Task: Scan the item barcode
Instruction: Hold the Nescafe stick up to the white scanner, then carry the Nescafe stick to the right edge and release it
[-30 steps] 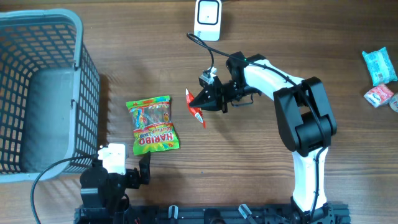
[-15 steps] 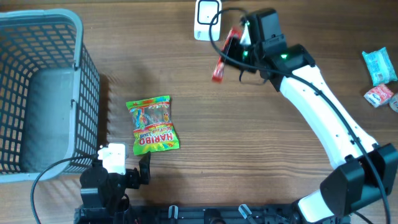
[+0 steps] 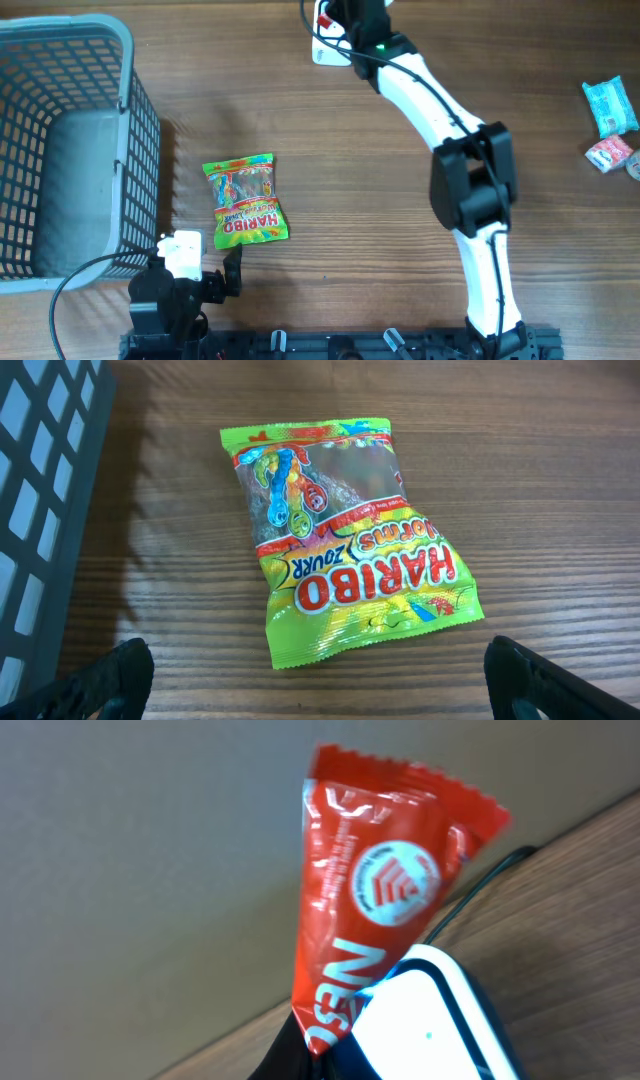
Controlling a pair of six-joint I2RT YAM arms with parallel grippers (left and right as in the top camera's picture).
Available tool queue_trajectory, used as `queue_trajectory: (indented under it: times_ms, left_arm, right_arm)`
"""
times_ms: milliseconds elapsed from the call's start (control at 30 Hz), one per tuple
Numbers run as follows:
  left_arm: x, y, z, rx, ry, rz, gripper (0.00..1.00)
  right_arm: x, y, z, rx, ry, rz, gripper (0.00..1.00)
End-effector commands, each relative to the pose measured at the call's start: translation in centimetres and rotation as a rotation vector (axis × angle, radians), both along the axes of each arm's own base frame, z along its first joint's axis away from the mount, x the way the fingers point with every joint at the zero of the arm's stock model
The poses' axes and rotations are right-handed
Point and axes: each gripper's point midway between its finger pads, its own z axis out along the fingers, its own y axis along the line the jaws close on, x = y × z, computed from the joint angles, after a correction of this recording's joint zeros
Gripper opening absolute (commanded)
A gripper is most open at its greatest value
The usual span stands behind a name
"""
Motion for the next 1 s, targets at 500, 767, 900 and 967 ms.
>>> queue_trajectory:
  times_ms: [500,767,900,967]
  left_arm:
    - [0.1,0.1,0.2,-0.006,-0.01,0.011,1.0]
    - [0.1,0.1,0.2,-0.006,-0.01,0.011,1.0]
    - [0.1,0.1,0.2,-0.006,-0.01,0.011,1.0]
    - [0.1,0.1,0.2,-0.006,-0.01,0.011,1.0]
  right_arm:
    - [0.3,-4.1,-8.0,0.169,0.248,-0.203,0.05]
    - [-1.7,-1.9,-9.7,0.517,0.409,-0.33,0.05]
    - [-1.1,-0.6,-8.3,0.631,0.366,-0.358,0.05]
    - [-1.1,-0.9,-8.0,0.631,0.363,-0.378,0.05]
